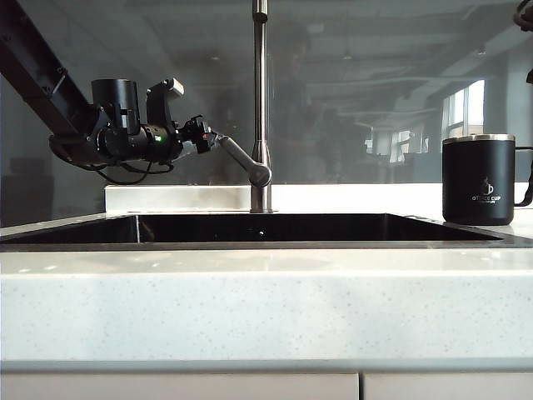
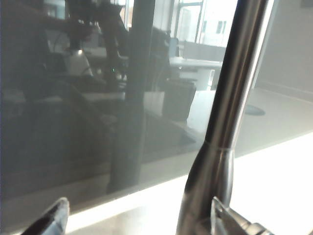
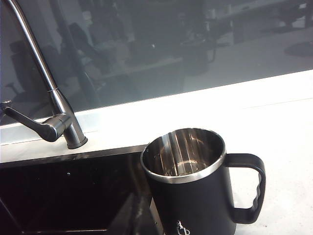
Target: Pick up the mug next to the sink, go to the faucet to get some water, pour the water into the sink, and finally put the mug back to its place.
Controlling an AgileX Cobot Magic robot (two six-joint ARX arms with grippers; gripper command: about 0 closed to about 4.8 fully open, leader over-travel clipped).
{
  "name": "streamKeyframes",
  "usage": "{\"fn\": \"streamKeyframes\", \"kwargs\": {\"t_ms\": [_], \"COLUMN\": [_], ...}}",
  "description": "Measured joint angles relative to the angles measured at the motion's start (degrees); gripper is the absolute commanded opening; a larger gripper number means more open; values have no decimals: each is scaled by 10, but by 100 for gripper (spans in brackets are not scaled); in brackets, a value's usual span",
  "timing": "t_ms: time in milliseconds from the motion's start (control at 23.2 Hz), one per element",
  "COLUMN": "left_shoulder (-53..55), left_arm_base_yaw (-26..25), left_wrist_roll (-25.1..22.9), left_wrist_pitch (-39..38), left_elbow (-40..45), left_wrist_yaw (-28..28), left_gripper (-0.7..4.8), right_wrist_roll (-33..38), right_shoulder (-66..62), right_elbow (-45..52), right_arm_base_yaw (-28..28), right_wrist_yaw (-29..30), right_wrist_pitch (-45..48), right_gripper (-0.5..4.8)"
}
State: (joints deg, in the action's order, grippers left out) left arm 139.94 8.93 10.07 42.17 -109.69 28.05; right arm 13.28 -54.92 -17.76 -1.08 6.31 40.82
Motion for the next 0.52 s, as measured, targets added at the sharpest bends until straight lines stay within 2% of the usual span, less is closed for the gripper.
{"fn": "streamKeyframes", "kwargs": {"t_ms": [259, 431, 517], "left_shoulder": [0, 0, 0], "left_arm_base_yaw": [0, 0, 0], "left_wrist_roll": [0, 0, 0], "left_wrist_pitch": [-26, -34, -38], "left_elbow": [0, 0, 0], "left_wrist_yaw": [0, 0, 0], "left_gripper": [368, 368, 368], "right_wrist_roll": [-1, -7, -13], "right_shoulder": [3, 46, 78], "right_elbow": [0, 0, 0], "right_arm_base_yaw": [1, 3, 3], "right_wrist_yaw": [0, -1, -16], "right_wrist_pitch": [-7, -61, -123], "right_gripper": [-7, -8, -8]}}
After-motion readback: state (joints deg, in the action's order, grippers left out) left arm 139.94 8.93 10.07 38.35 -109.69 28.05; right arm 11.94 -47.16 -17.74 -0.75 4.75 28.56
